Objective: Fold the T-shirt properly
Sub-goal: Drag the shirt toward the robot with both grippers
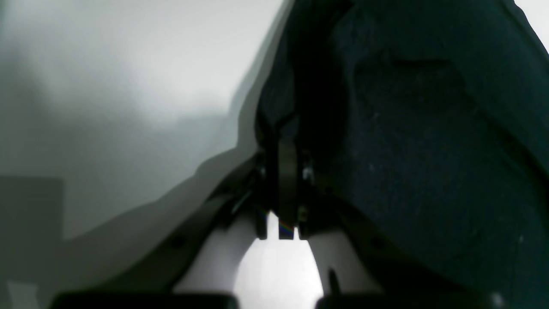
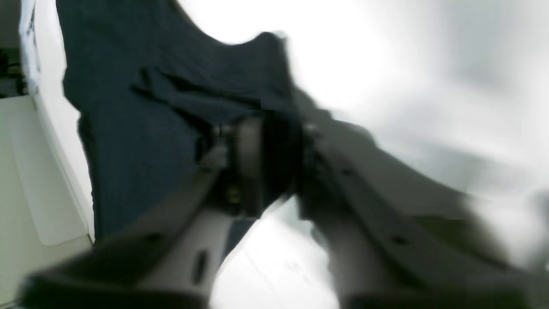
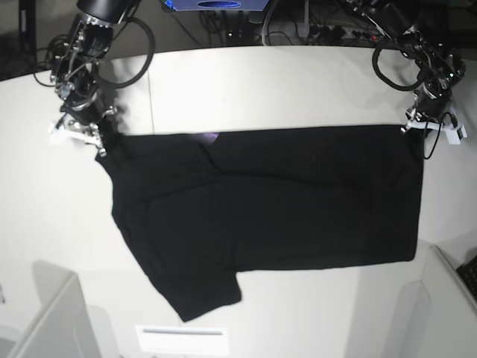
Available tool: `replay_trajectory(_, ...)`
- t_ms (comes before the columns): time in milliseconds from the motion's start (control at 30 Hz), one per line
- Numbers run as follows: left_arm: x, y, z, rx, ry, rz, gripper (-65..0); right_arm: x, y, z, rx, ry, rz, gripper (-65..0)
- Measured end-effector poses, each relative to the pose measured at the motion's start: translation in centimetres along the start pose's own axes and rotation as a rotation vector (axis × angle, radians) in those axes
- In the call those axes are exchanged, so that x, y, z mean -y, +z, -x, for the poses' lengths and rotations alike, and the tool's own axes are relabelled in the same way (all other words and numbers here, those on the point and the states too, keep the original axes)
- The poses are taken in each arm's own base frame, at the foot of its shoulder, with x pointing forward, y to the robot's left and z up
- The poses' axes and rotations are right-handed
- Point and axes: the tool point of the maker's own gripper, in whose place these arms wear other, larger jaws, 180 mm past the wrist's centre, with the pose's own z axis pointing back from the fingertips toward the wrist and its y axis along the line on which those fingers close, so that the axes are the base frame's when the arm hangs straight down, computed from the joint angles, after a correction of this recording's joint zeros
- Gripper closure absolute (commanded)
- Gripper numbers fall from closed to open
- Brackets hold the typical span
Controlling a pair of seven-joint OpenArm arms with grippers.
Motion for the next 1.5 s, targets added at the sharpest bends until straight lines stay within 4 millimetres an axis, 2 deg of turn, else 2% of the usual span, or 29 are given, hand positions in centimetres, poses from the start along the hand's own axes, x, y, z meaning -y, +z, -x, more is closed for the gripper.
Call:
replay_trajectory(133, -0.4, 0.3, 0.2, -0.002, 0.002, -0.006, 0.0, 0.1, -0.2, 0.1, -0.006, -0.013, -0.001, 0.0)
replay_trajectory(333, -2.3, 1.8, -0.1, -0.017, -0.04, -0.059, 0.0, 0.1, -0.1, 0.3, -0.007, -0.012, -0.001, 0.0)
replay_trajectory(733, -2.8, 4.9, -0.6, -0.006, -0.158, -0.1, 0.0, 2.0, 3.9, 0.8, 0.005, 0.047, 0.039, 0.0)
replay_trajectory(1067, -4.5, 6.3, 1.4, -0.064, -0.181, -0.136, 0.0, 3.7, 7.5, 1.2, 0.017, 0.105, 0.078, 0.0)
replay_trajectory(1233, -5.2, 7.3, 3.2, -0.118, -0.23, -0.126, 0.0, 5.1, 9.2, 1.8, 0.011, 0.125, 0.114, 0.0)
replay_trajectory(1367, -5.7, 7.7, 3.7, -0.131, -0.243, -0.128, 0.0, 6.3, 10.0, 3.2, -0.01, 0.107, 0.143, 0.0)
replay_trajectory(1500, -6.4, 8.3, 4.1, -0.147, -0.254, -0.139, 0.0, 7.0, 10.6, 3.5, -0.016, 0.108, 0.161, 0.0)
